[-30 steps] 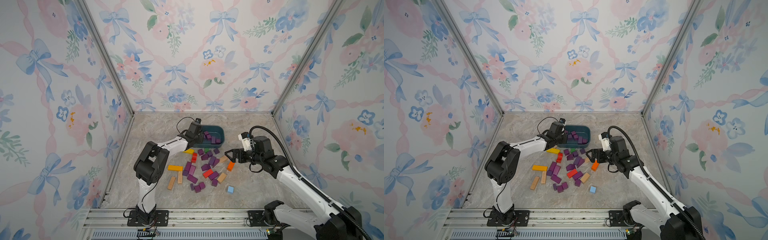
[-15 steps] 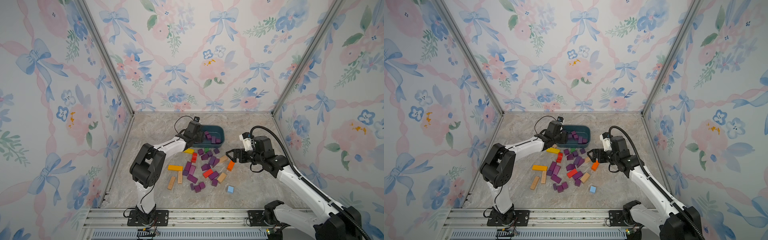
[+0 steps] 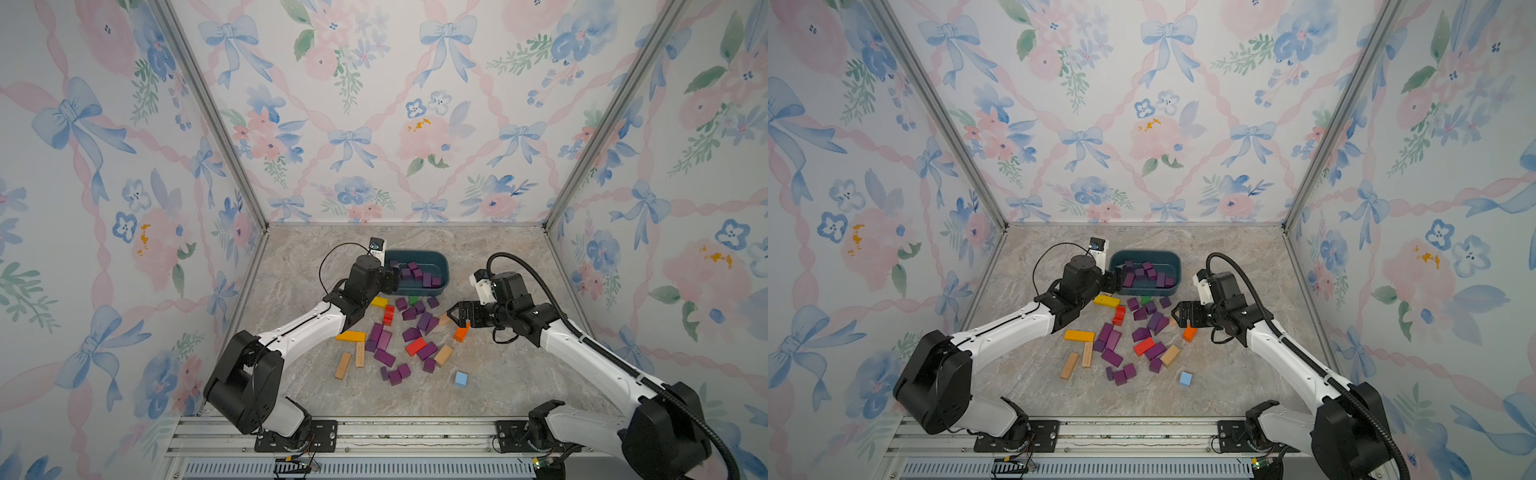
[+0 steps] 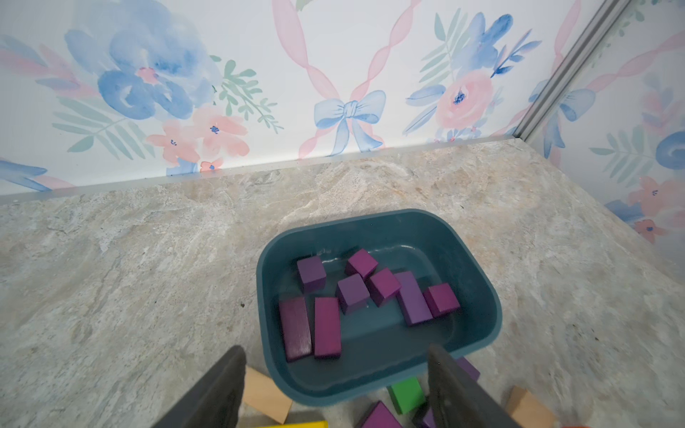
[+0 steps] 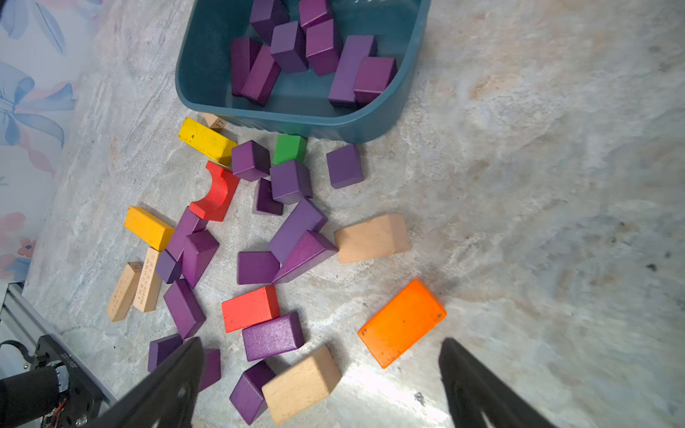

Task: Pick purple bricks into the storage bin
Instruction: Place the building block in the storage box, then pick up the building block from the center of the board.

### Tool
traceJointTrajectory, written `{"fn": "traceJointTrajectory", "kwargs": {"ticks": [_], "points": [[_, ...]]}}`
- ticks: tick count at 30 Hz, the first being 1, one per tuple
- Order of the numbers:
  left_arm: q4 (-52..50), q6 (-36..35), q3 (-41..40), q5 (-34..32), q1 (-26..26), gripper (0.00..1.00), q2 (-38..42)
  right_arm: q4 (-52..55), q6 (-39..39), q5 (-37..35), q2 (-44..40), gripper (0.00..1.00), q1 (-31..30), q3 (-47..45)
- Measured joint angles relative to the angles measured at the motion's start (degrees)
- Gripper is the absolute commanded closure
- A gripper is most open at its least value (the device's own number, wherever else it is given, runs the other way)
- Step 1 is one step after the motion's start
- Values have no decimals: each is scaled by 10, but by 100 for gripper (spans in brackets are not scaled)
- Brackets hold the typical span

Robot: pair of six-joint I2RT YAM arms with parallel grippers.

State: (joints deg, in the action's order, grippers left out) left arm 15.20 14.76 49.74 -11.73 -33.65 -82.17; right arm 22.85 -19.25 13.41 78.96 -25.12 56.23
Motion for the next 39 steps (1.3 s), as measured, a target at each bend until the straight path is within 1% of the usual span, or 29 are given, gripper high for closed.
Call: {"fn": "traceJointTrajectory", "kwargs": {"ticks": [1,6,12,18,22,27,34,39], "points": [[11,0,-22,0,-1,20,15,0,0,-4,9,1,-6,5],[52,-8,-106,-3,-3,19,72,0,4,-17,59,8,-25,27],[102,-34,-200,-8,-21,15,139,1,10,-30,118,24,-49,72],[155,-67,-271,25,-29,10,194,9,27,-47,177,35,-73,126],[175,-88,-310,53,-39,7,215,21,32,-49,213,43,-81,151],[191,-106,-334,71,-57,6,230,41,30,-63,233,44,-93,153],[208,-112,-341,73,-57,5,231,65,30,-85,258,42,-118,155],[212,-112,-344,73,-57,4,231,68,30,-92,271,42,-121,155]]}}
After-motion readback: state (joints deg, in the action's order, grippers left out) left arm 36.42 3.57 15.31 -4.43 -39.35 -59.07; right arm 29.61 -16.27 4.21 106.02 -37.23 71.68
